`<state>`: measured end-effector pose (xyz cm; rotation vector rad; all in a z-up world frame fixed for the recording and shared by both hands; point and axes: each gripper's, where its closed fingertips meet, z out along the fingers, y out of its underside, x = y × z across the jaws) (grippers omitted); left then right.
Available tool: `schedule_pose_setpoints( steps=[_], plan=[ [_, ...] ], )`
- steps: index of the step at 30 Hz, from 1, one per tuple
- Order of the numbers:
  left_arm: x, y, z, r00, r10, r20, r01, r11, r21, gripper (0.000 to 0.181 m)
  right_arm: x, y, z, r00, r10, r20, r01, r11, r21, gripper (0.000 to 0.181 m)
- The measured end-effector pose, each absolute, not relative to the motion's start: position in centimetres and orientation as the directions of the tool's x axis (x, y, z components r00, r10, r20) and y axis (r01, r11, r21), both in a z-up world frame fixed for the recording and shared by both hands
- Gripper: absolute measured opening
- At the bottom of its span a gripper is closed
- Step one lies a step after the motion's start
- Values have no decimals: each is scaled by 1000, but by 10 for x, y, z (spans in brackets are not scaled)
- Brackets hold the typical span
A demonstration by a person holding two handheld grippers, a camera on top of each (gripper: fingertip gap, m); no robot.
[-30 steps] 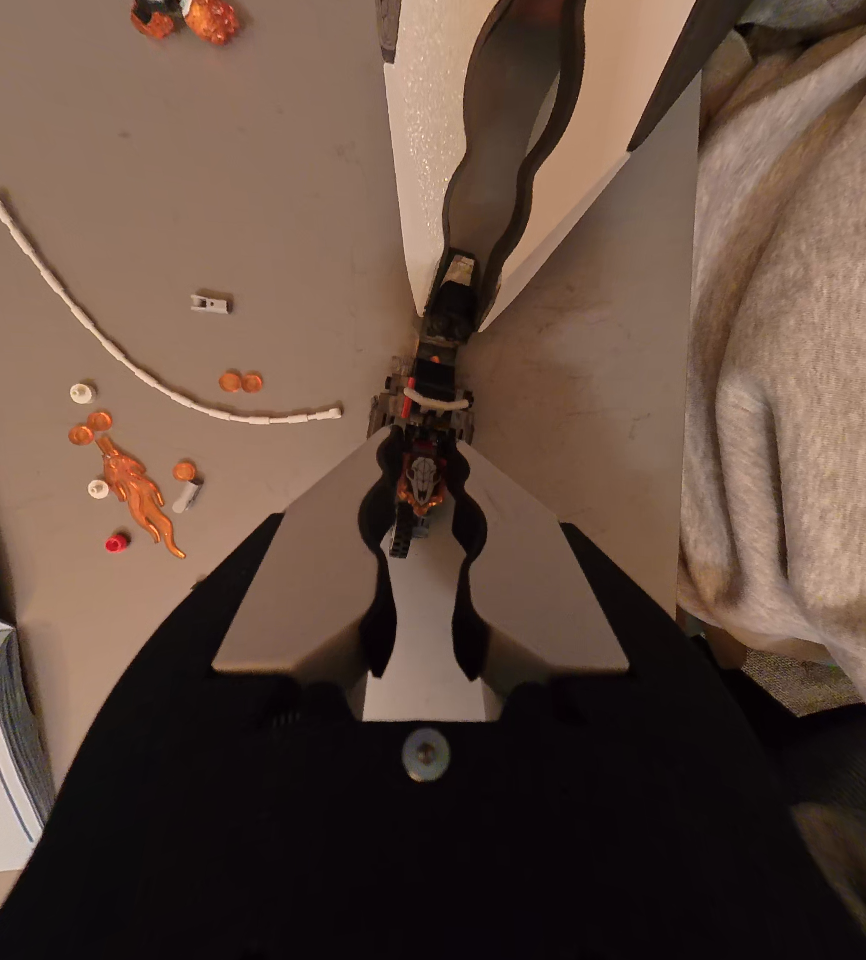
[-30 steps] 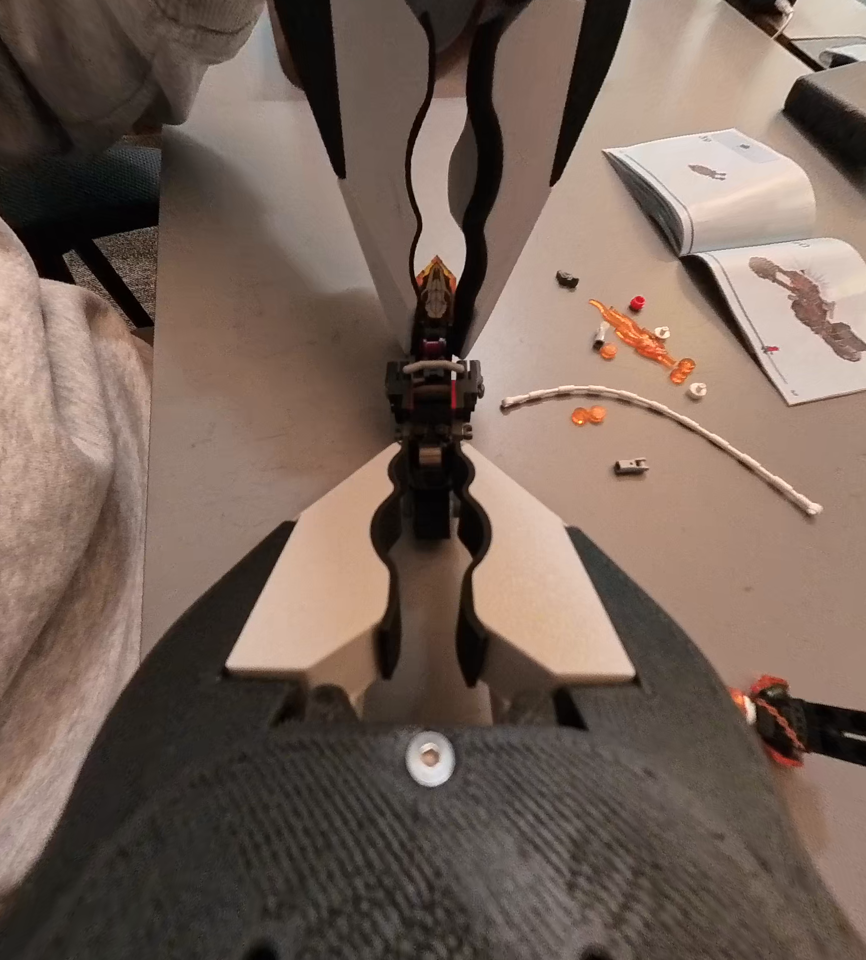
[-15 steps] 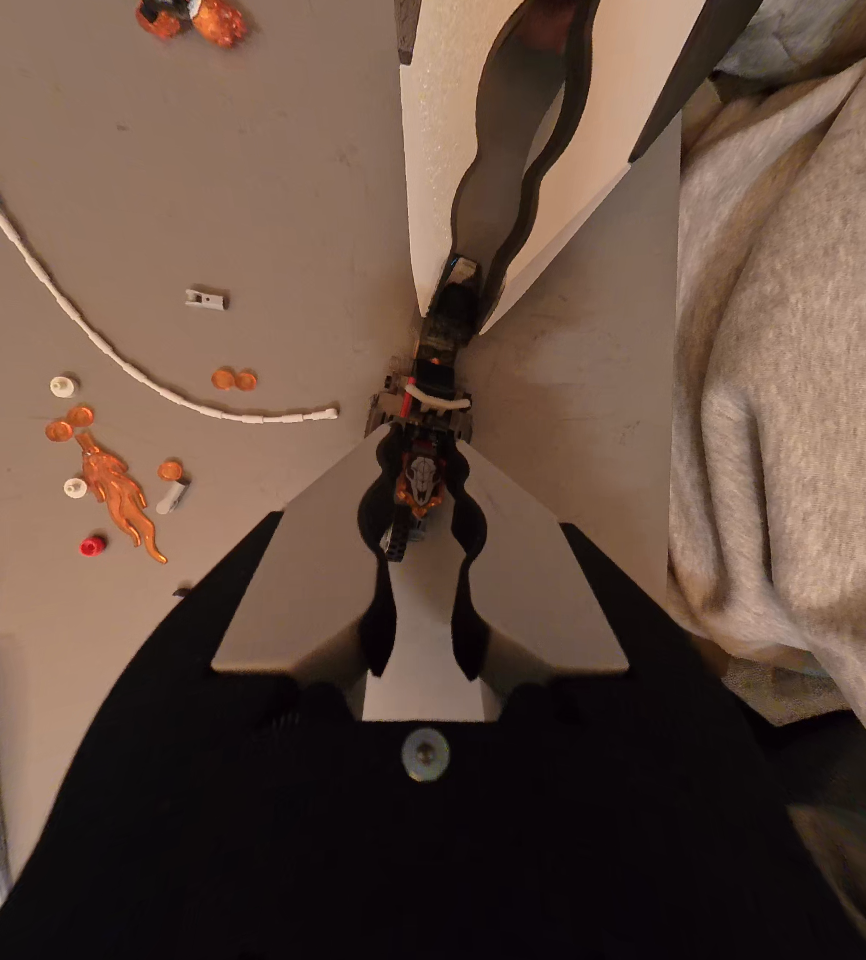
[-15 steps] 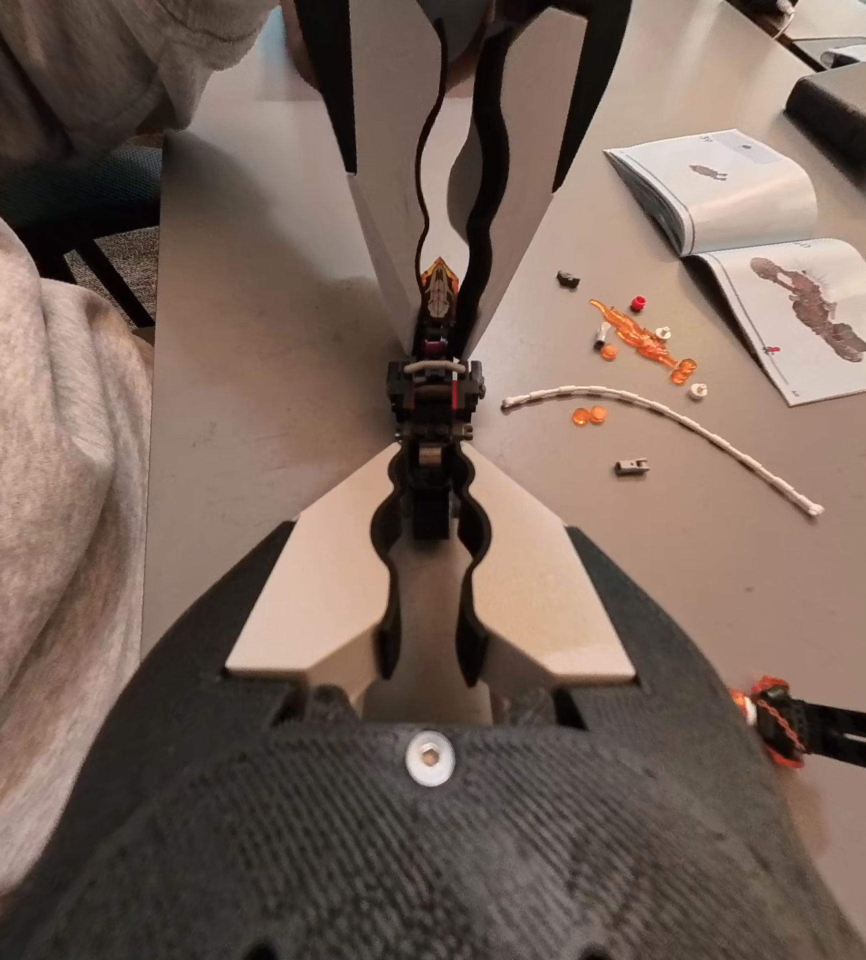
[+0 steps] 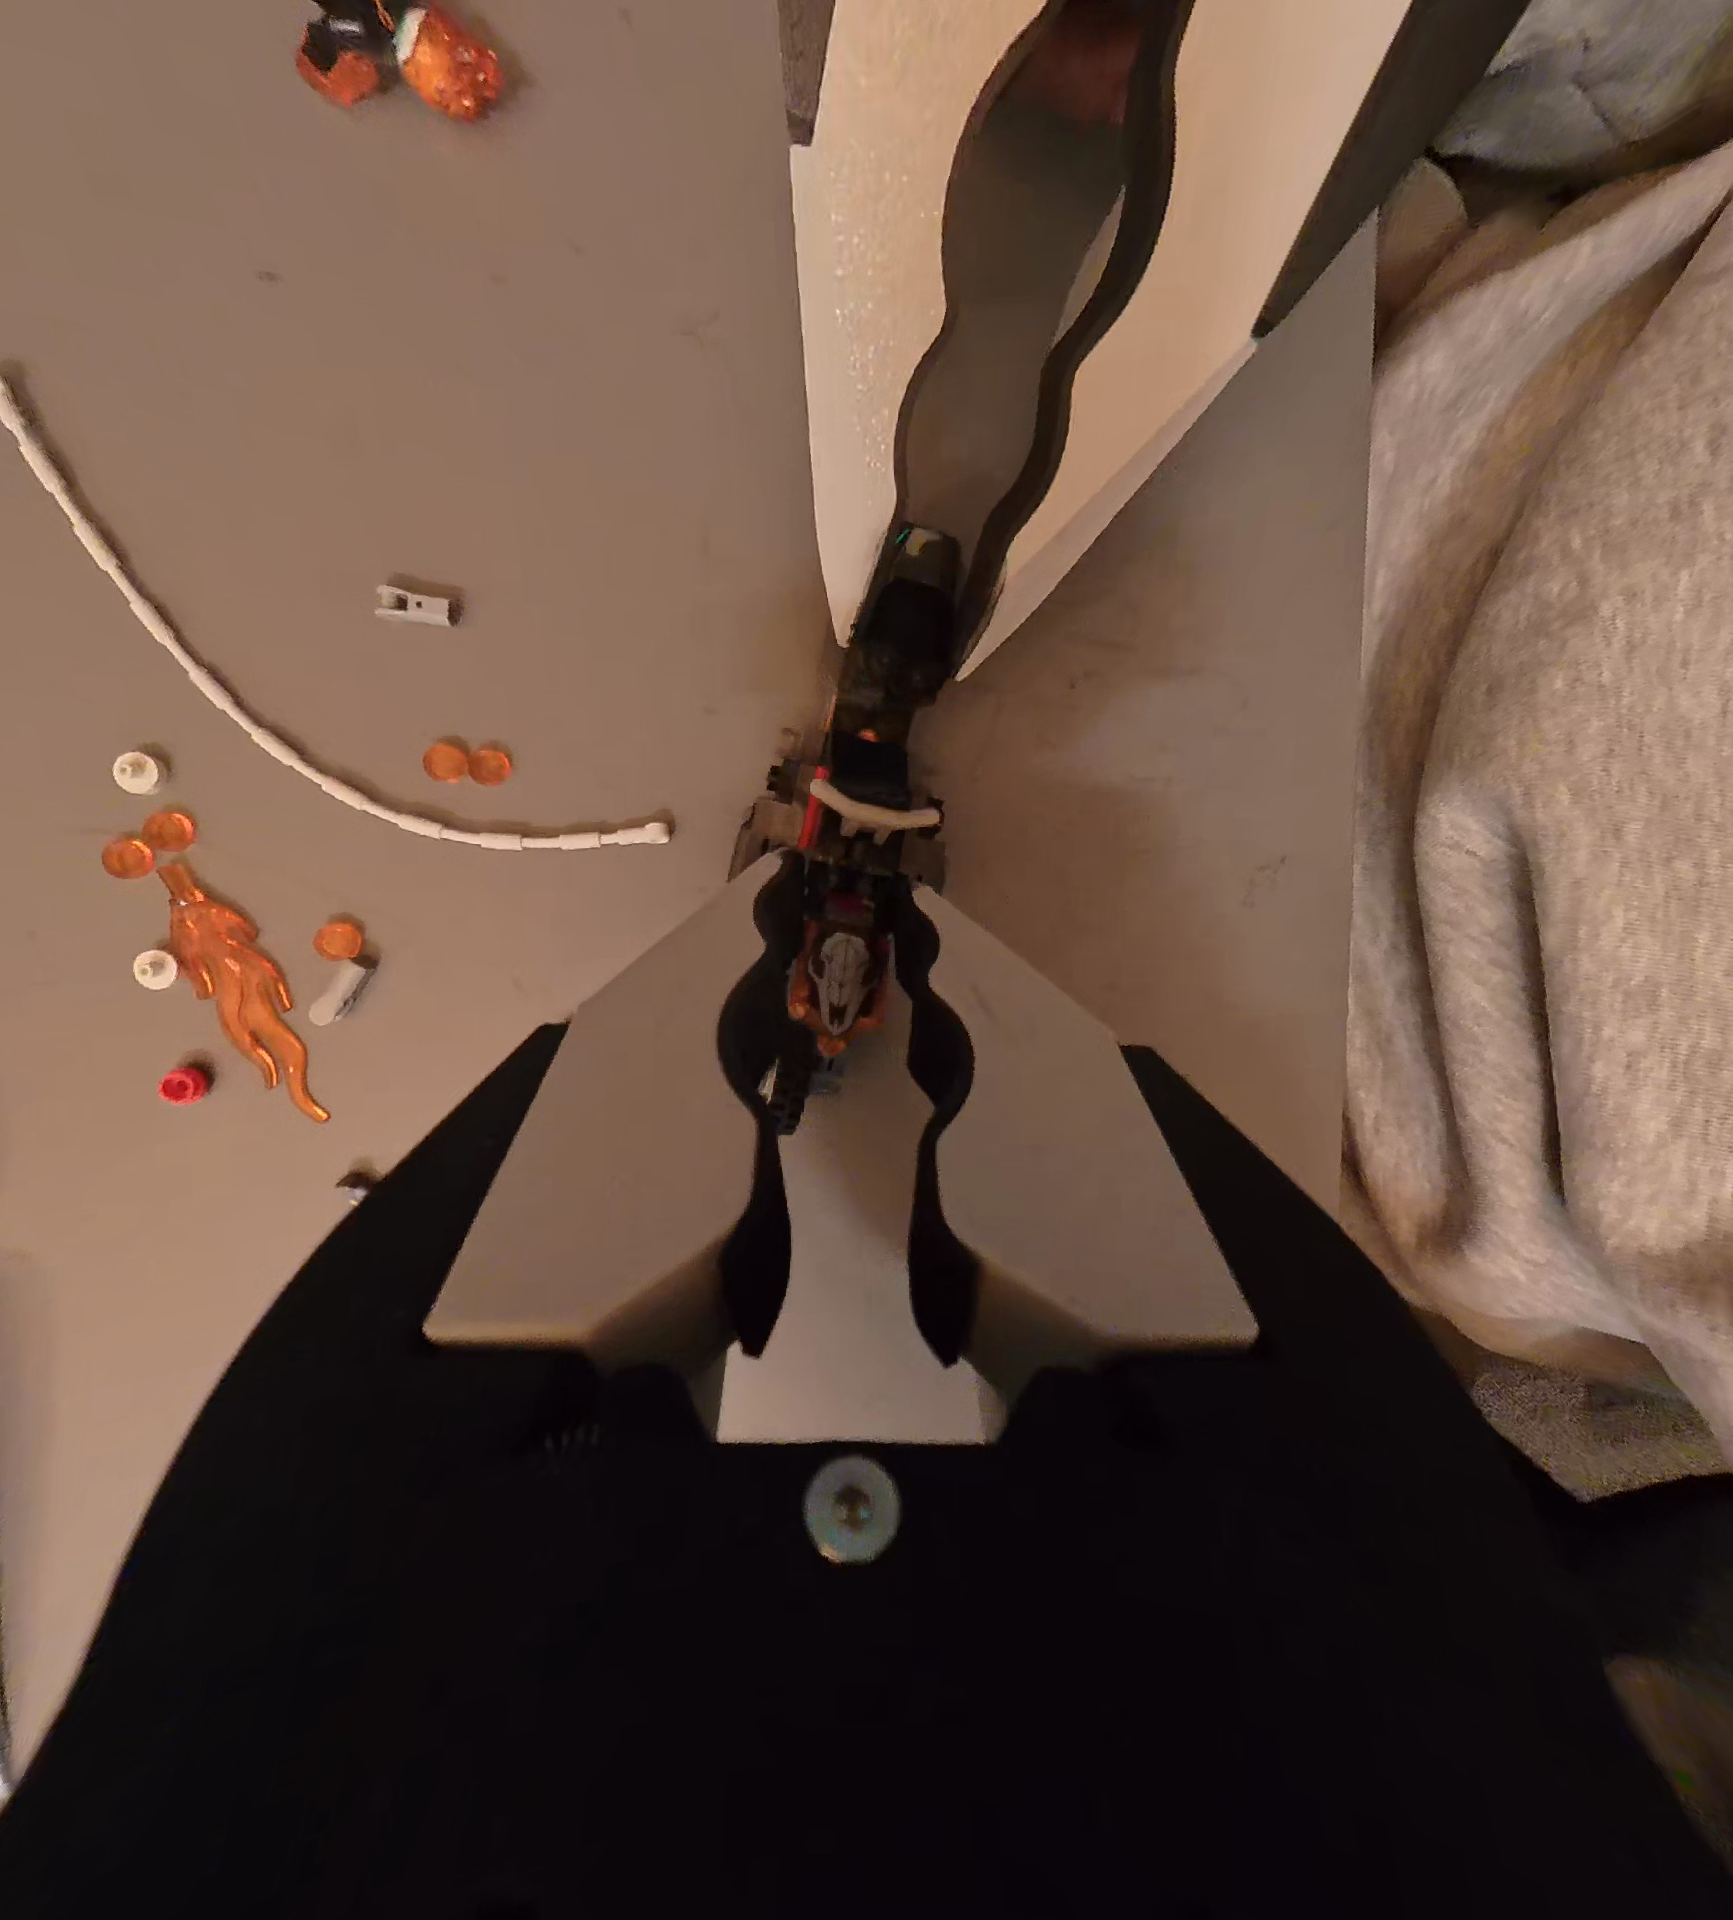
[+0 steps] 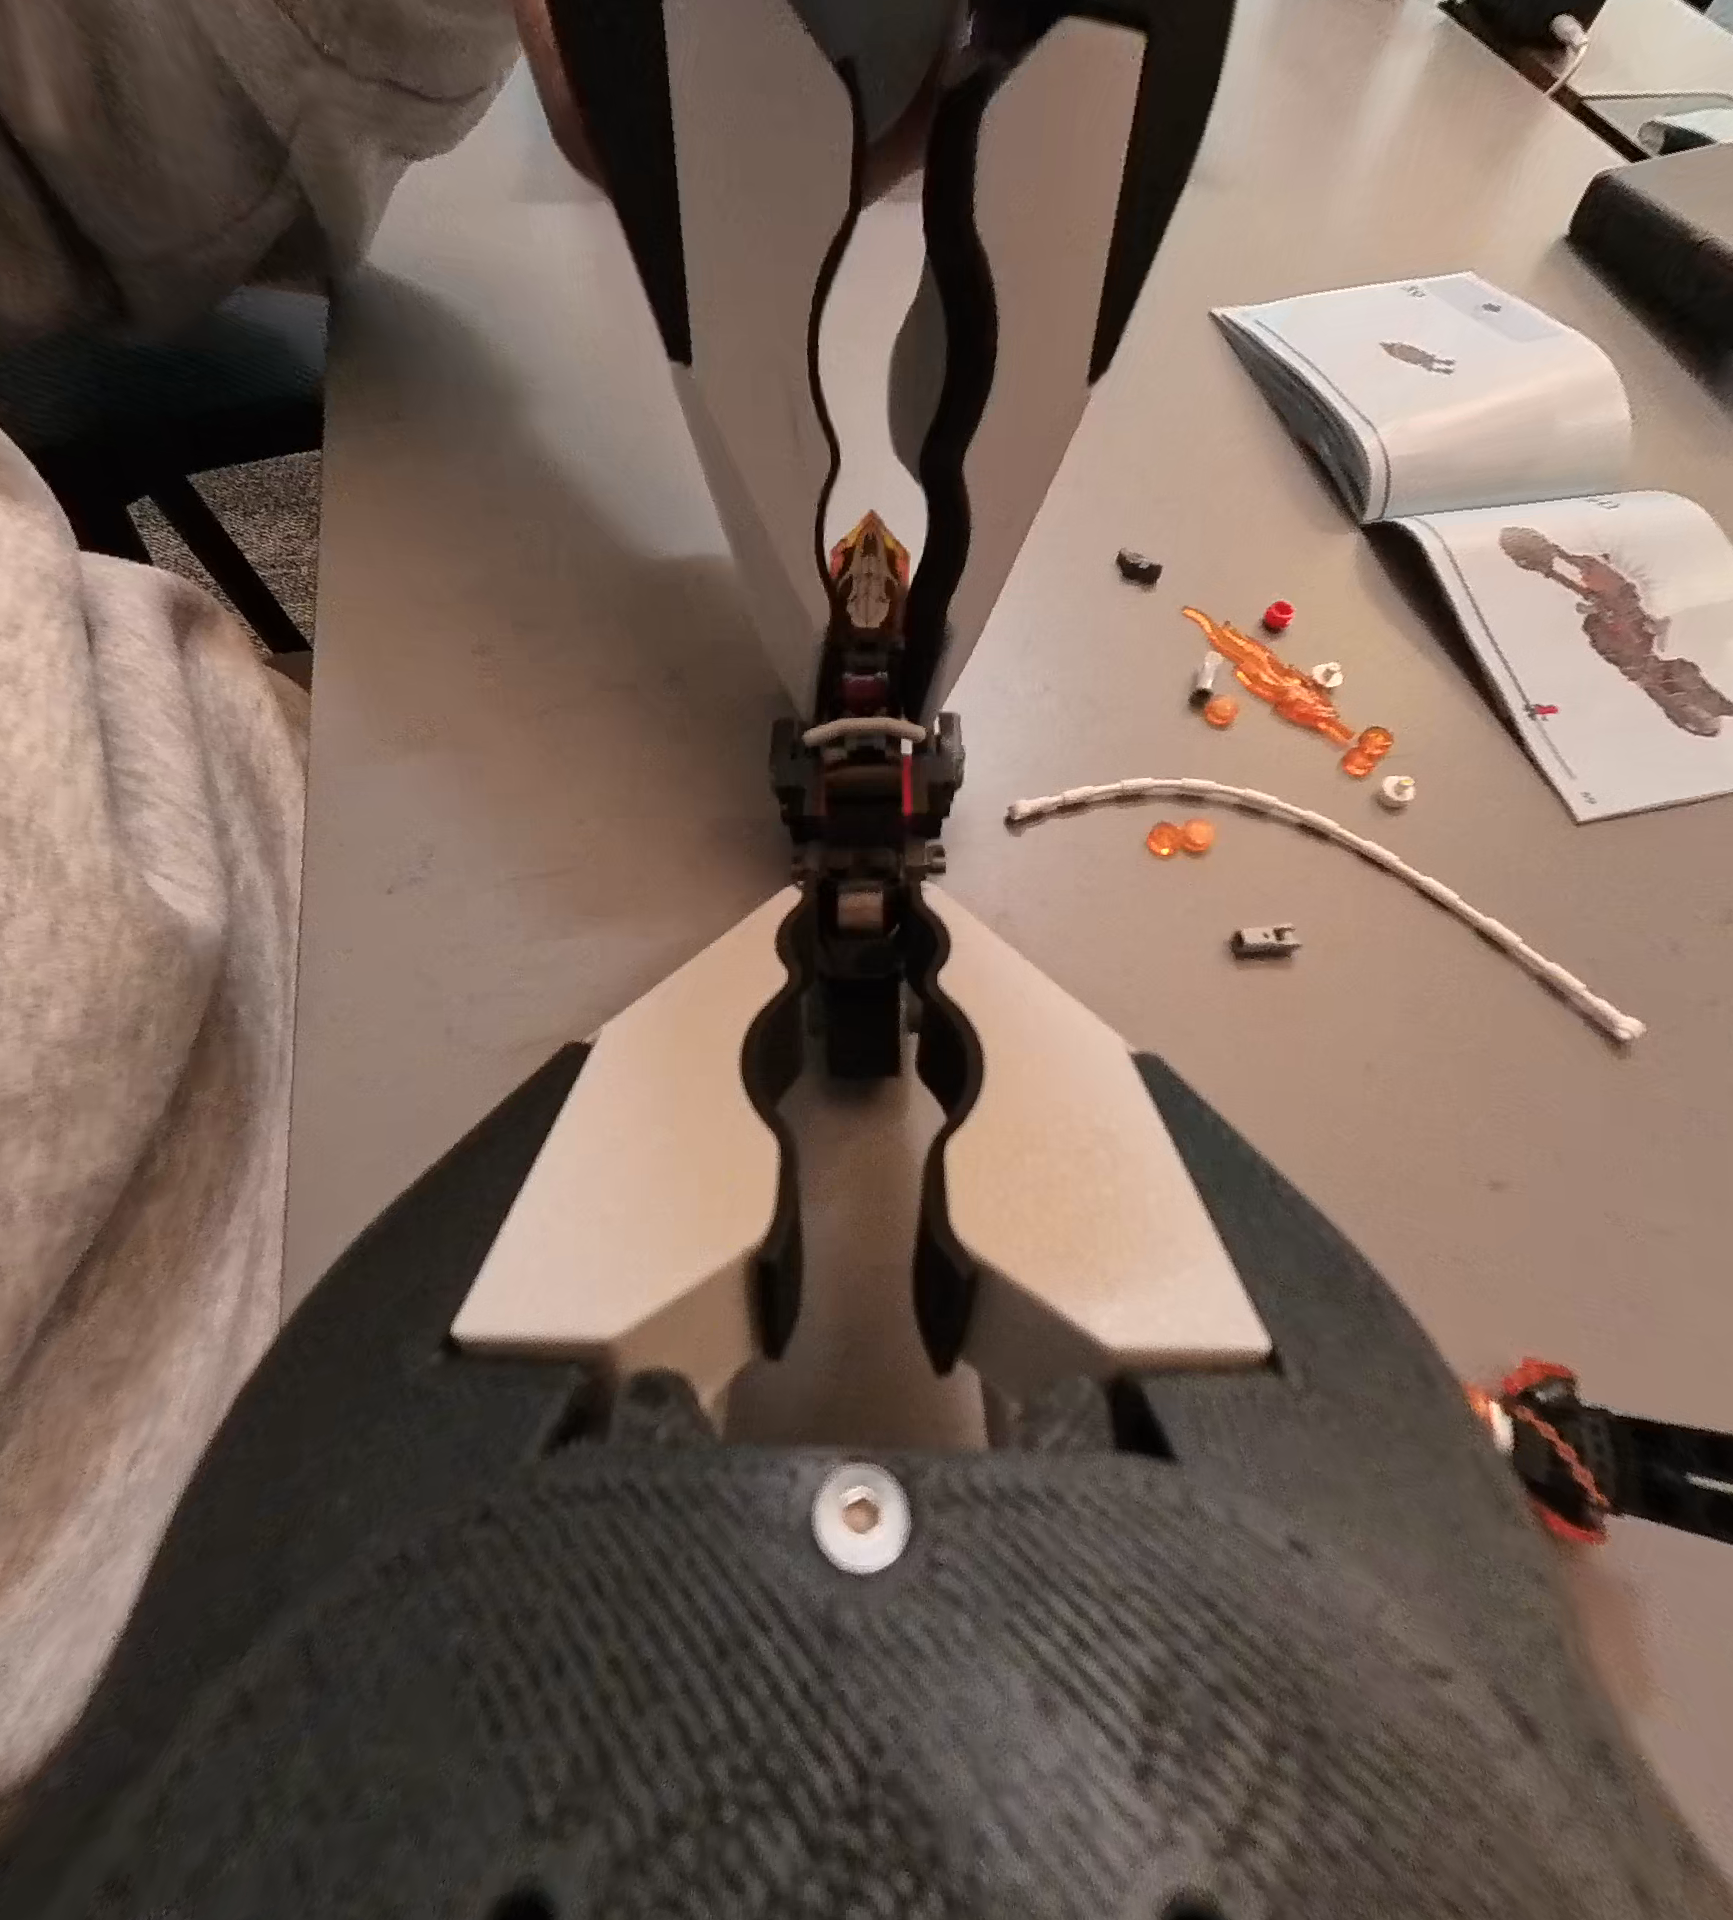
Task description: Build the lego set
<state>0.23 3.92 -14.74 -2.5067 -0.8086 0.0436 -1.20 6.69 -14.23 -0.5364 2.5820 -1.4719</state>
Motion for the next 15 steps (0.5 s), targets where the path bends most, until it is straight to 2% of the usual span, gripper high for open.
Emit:
schedule_pose_setpoints(
  steps=[3,5,8,11,13,15],
  plan=[
    [4,39,-141,808,573,138,558,-667,-494,26,-12,66,-142,-932,-356,67,-239,465,-853,14],
    [0,32,-137,791,607,78,548,-647,-531,33,-12,66,-142,-932,-357,66,-238,465,-853,13],
    [-4,26,-127,759,650,27,526,-589,-614,33,-13,66,-142,-932,-356,64,-236,466,-853,13],
    [1,30,-118,751,658,46,490,-510,-707,25,-13,66,-142,-933,-355,59,-232,467,-853,13],
    [3,29,-118,735,676,45,483,-476,-735,13,-13,66,-142,-934,-354,58,-230,468,-853,14],
    [6,27,-121,728,684,44,485,-469,-739,12,-13,66,-142,-934,-353,58,-230,468,-853,13]
  ],
)
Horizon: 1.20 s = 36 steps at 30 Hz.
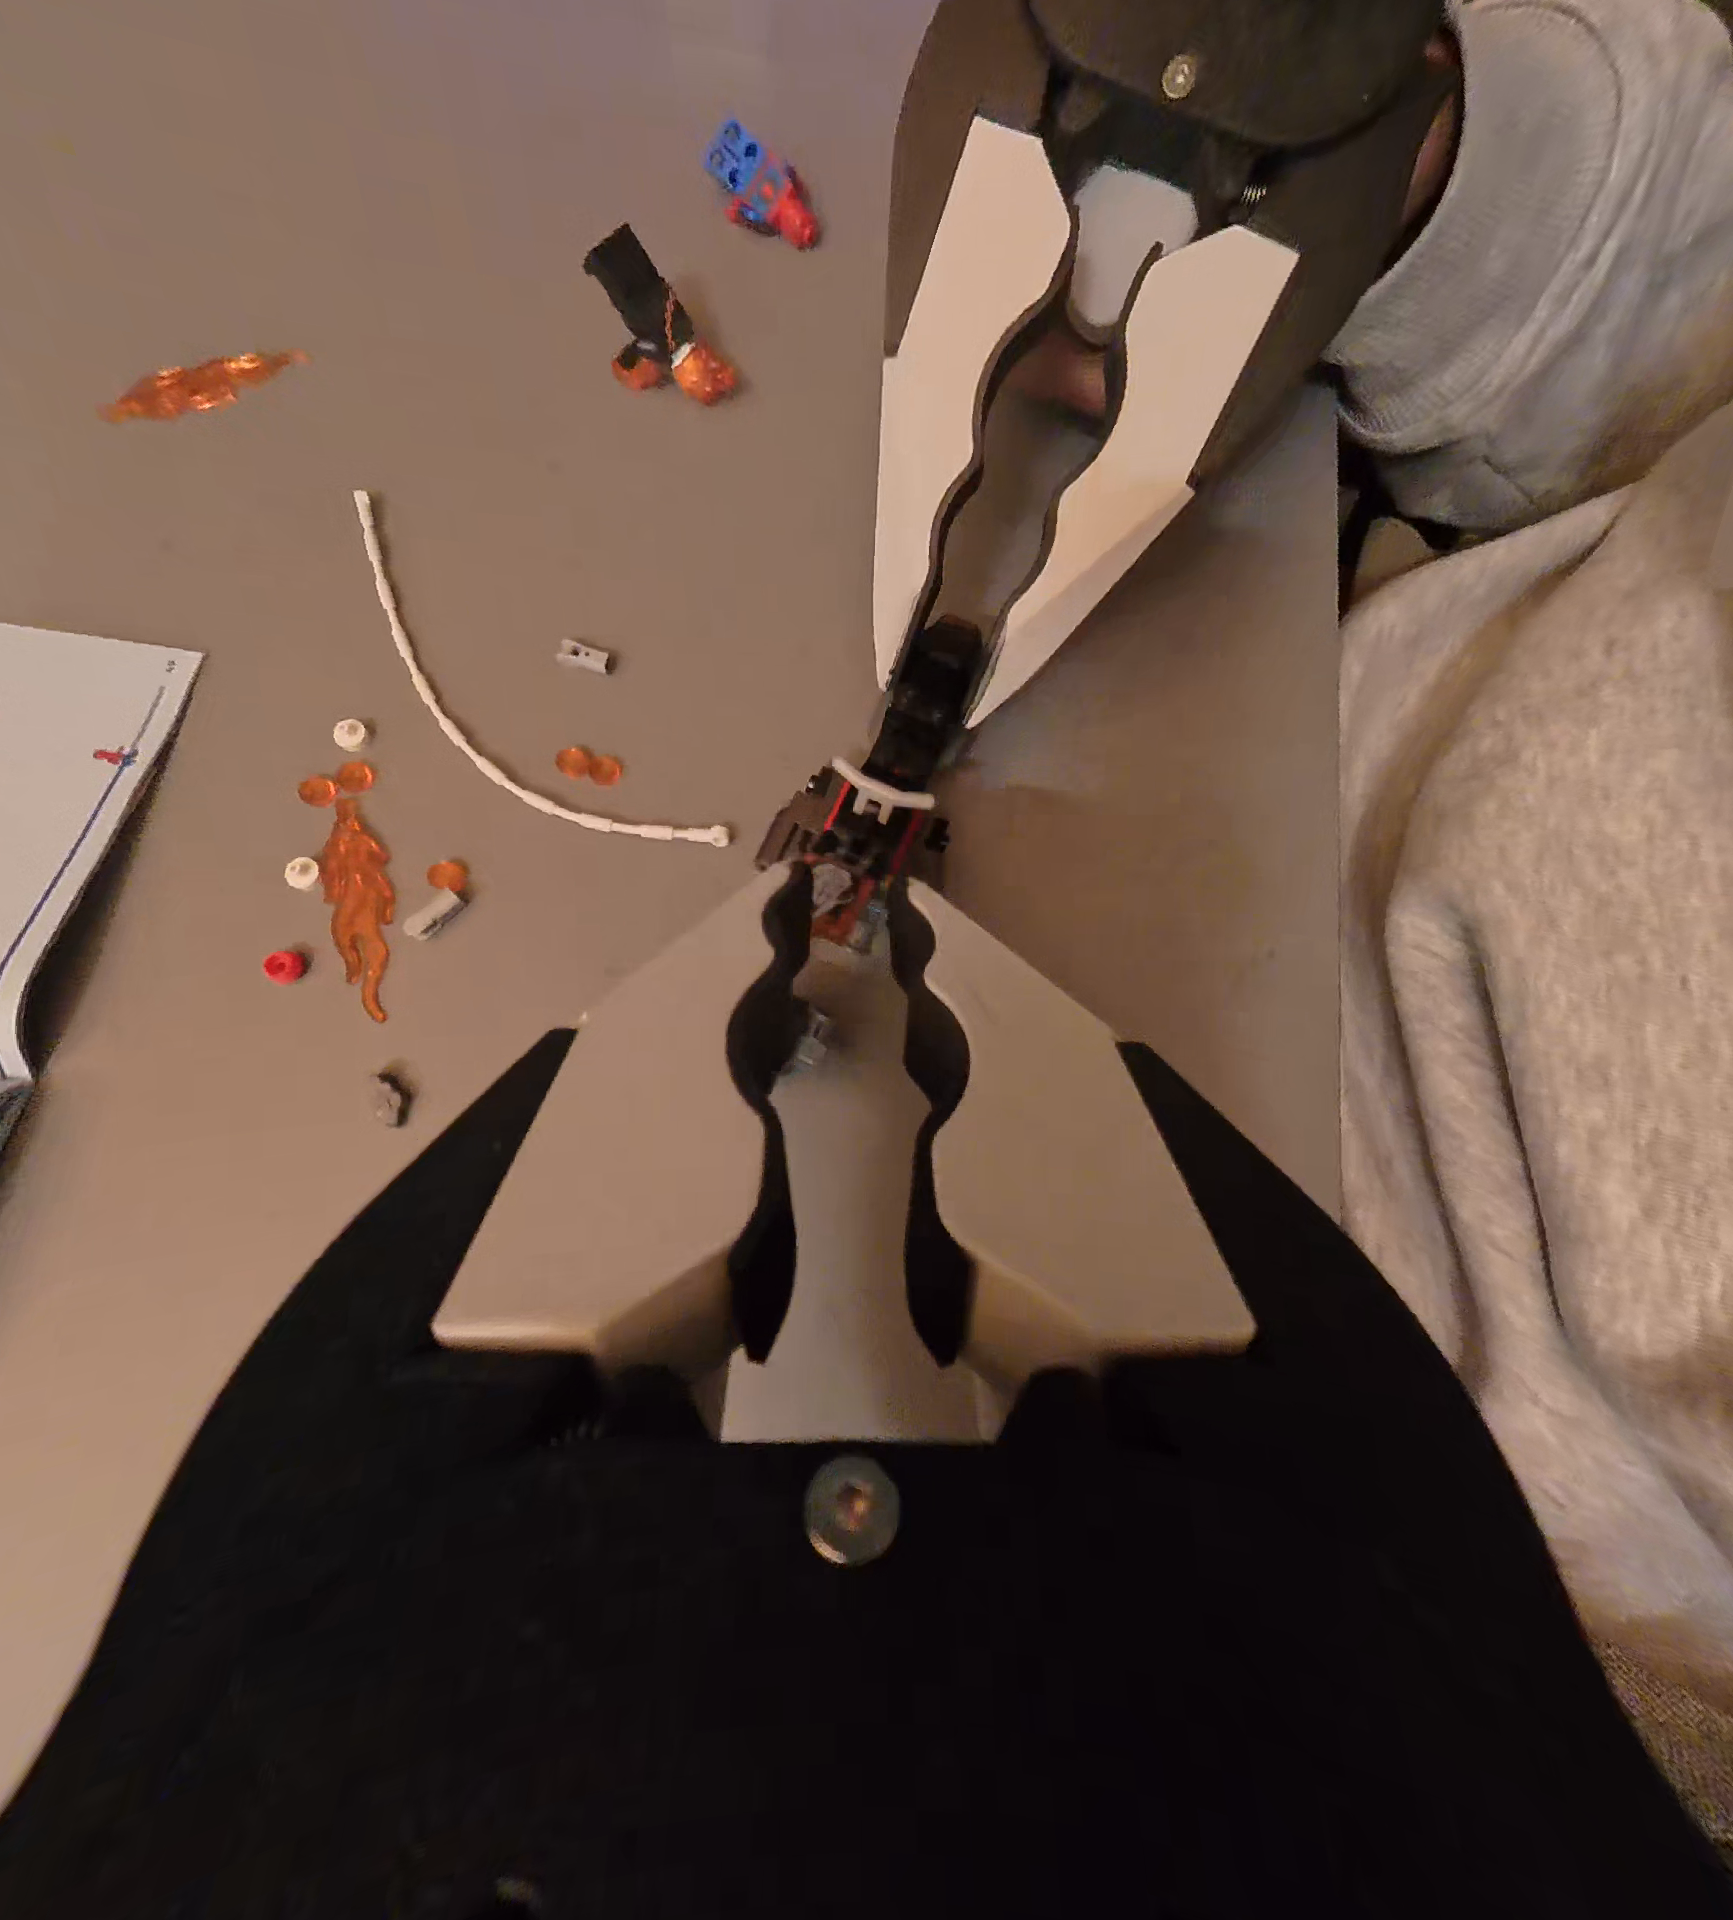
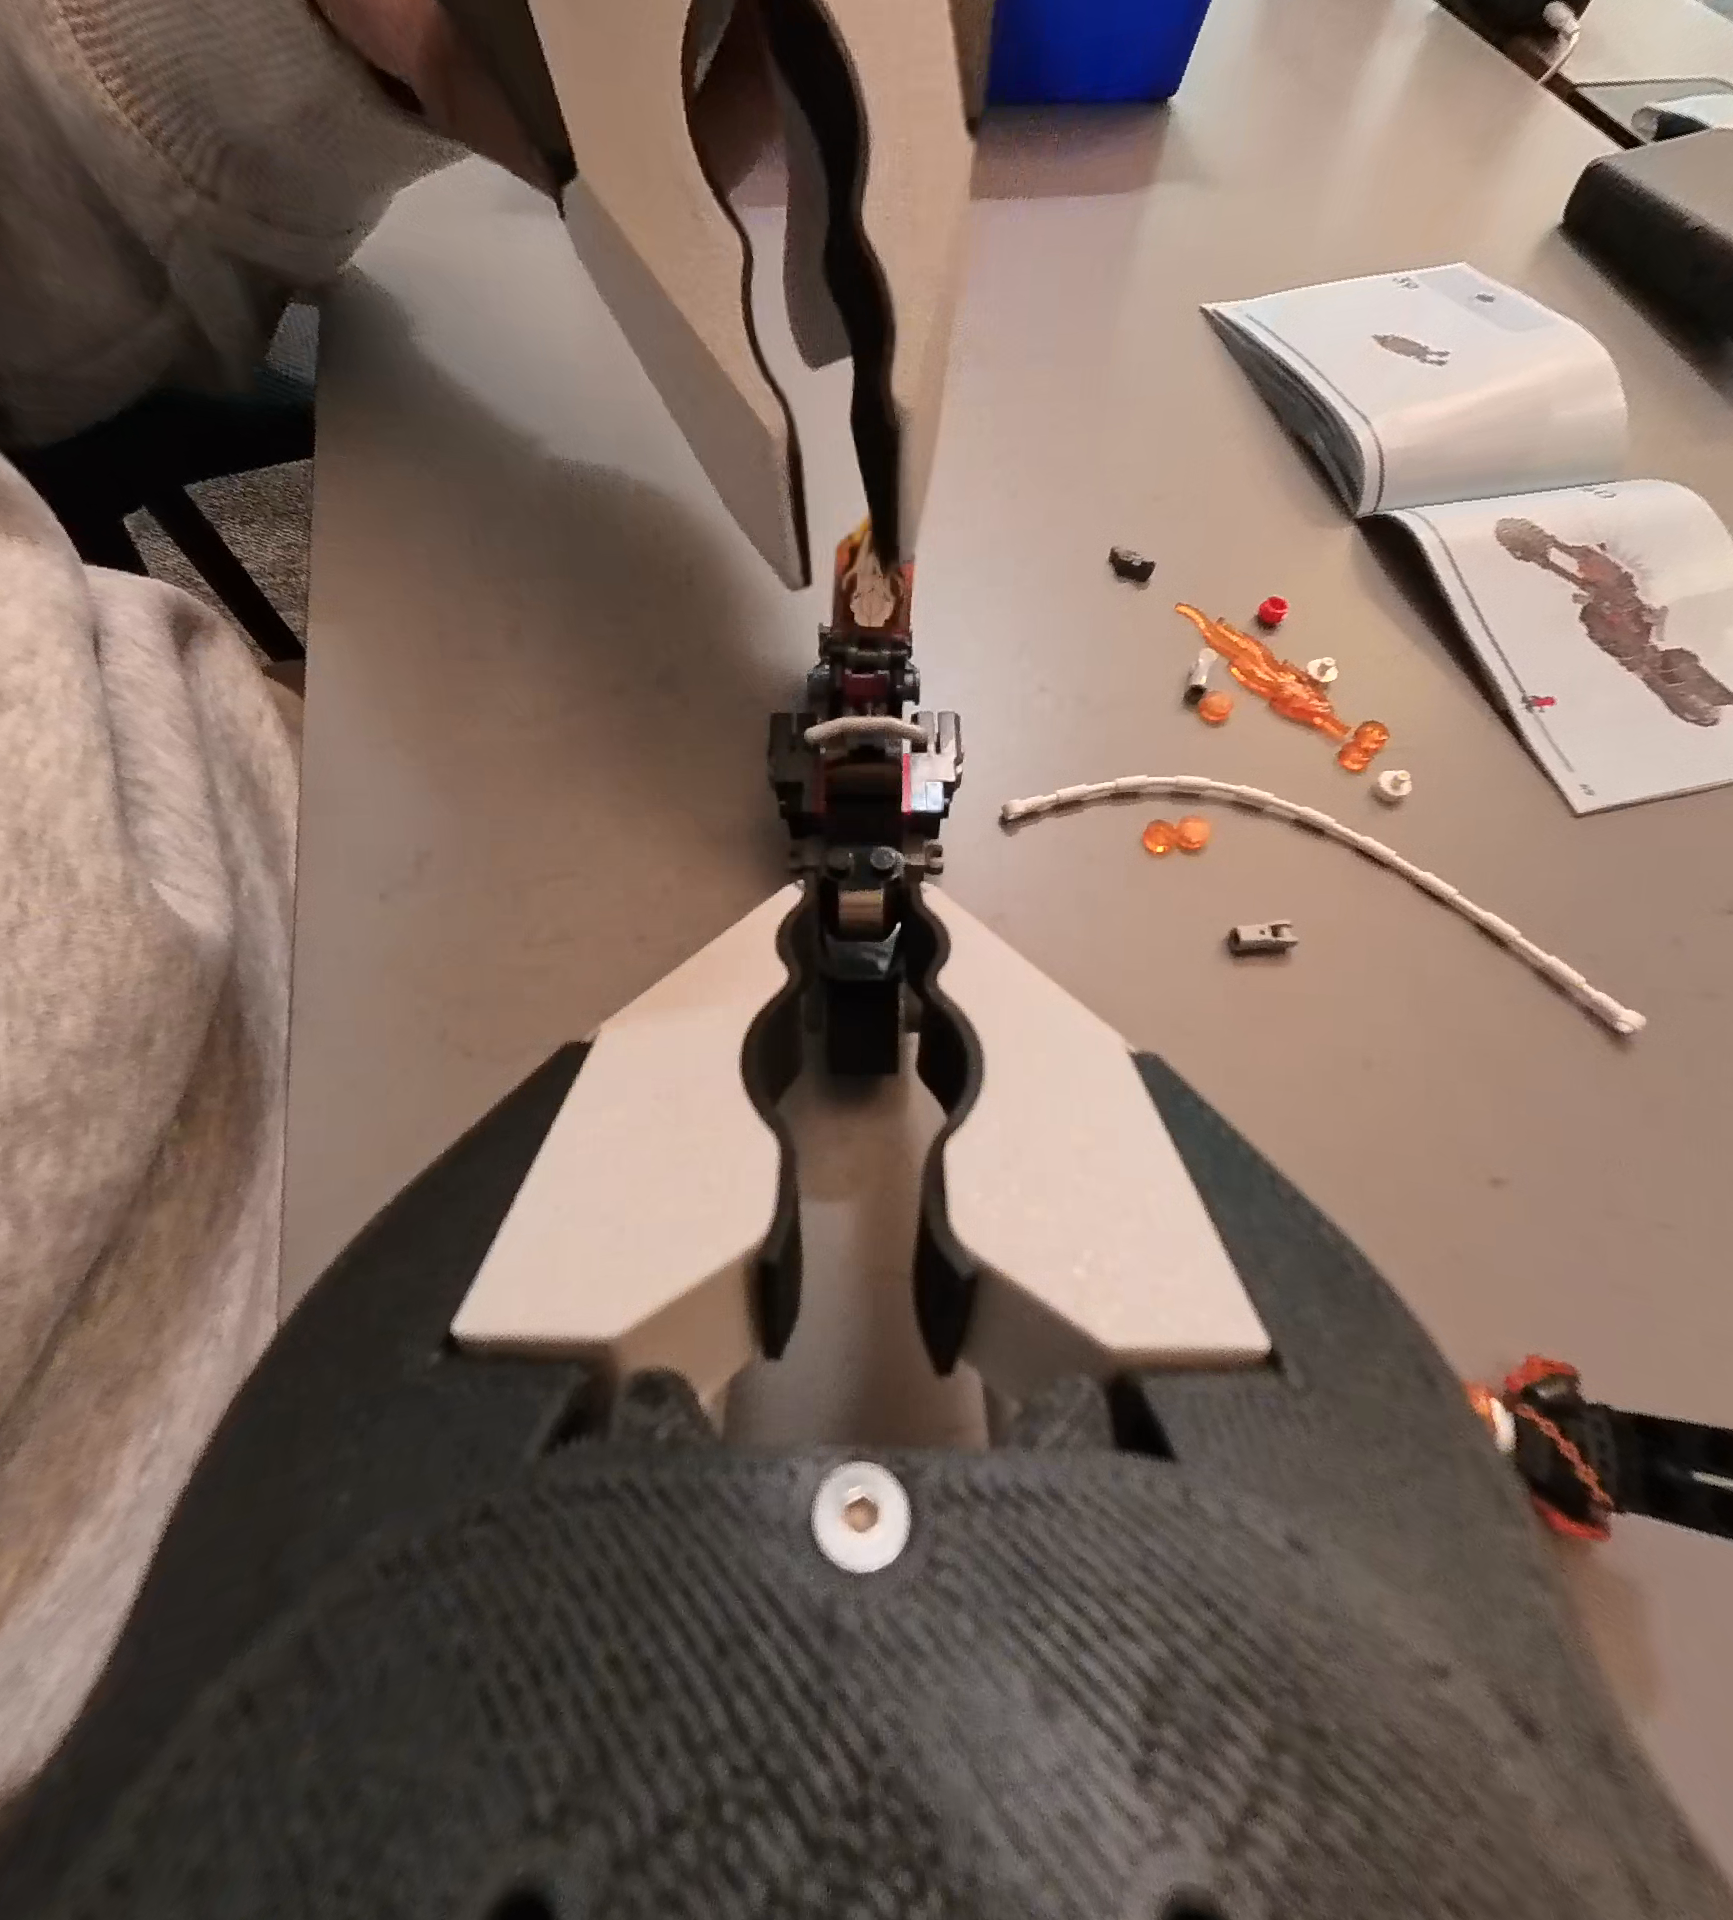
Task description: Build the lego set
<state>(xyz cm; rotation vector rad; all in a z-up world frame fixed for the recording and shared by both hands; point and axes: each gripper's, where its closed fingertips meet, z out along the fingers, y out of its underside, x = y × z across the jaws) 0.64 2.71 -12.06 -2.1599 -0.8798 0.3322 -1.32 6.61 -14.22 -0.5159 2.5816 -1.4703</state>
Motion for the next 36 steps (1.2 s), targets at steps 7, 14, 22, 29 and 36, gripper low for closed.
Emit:
schedule_pose_setpoints(
  steps=[7,14,22,29,36],
  plan=[
    [12,26,-137,710,696,107,561,-467,-683,14,-13,66,-142,-934,-352,56,-228,470,-853,13],
    [13,25,-135,700,696,161,580,-423,-696,16,-13,66,-142,-934,-353,60,-231,468,-853,14],
    [7,19,-145,687,720,101,571,-448,-688,26,-13,67,-142,-933,-355,59,-232,468,-853,14],
    [7,17,-144,680,729,81,567,-452,-689,17,-12,67,-142,-932,-357,57,-231,468,-853,14],
    [8,16,-147,672,738,55,565,-464,-682,18,-13,67,-142,-934,-353,48,-223,473,-853,14]
  ],
)
